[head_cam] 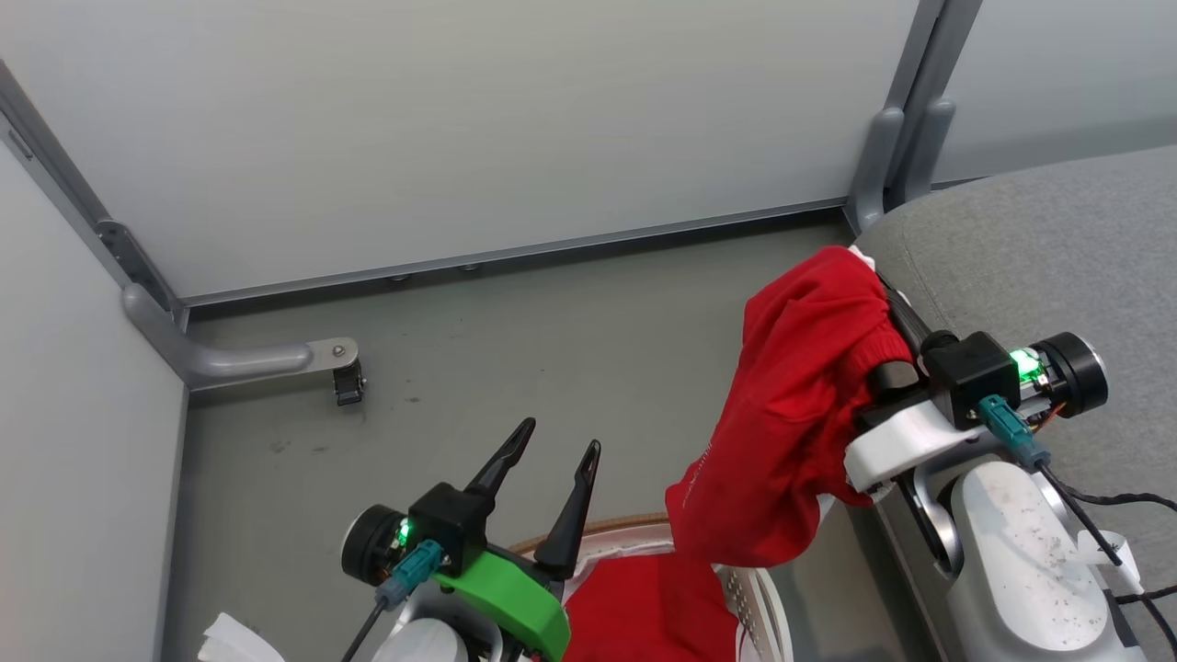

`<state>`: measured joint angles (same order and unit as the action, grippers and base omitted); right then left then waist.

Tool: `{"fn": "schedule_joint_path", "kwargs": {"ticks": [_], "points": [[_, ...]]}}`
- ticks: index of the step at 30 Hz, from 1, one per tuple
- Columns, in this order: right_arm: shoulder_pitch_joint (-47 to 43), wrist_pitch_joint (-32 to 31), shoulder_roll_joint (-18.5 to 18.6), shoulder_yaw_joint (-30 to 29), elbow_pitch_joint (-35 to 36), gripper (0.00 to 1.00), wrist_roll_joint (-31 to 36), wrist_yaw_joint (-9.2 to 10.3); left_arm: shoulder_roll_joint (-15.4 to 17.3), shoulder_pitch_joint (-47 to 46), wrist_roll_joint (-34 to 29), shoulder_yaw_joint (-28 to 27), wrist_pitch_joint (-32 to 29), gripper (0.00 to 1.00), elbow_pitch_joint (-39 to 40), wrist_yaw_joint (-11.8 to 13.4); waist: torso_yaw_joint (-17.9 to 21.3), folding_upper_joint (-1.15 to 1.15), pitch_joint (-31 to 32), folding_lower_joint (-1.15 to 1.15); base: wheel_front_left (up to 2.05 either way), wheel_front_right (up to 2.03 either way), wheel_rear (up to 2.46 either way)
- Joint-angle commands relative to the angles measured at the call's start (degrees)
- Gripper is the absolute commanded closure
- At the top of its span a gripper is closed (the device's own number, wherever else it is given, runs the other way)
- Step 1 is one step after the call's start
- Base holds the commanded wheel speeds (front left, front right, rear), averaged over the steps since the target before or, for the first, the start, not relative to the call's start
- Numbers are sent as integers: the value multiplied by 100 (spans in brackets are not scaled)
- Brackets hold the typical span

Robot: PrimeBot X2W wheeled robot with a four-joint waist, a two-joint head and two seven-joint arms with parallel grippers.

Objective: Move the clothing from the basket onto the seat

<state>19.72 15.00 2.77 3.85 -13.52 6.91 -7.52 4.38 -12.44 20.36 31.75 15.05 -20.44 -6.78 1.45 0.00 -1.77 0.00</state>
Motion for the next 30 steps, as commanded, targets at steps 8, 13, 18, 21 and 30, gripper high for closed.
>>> {"fn": "schedule_joint_path", "kwargs": {"ticks": [8,13,18,21,30], "points": [[79,28,23,-65,9,100,-63,7,-72,93,-204,-70,20,0,4,-62,612,0,-170,0,0,0,0],[101,28,19,-129,-14,100,-105,6,-82,-4,-330,-104,20,0,70,-73,1252,0,-354,0,0,0,0],[92,28,19,-225,-58,100,-180,7,-94,-99,-421,-65,20,0,95,-71,1879,0,-500,0,0,0,0],[70,29,19,-323,-61,100,-205,6,-93,-155,-470,57,19,0,54,-72,2161,0,-561,0,0,0,0],[29,28,15,-477,-7,100,-259,6,-27,-269,-413,220,19,0,44,-74,2673,0,-645,0,0,0,0]]}}
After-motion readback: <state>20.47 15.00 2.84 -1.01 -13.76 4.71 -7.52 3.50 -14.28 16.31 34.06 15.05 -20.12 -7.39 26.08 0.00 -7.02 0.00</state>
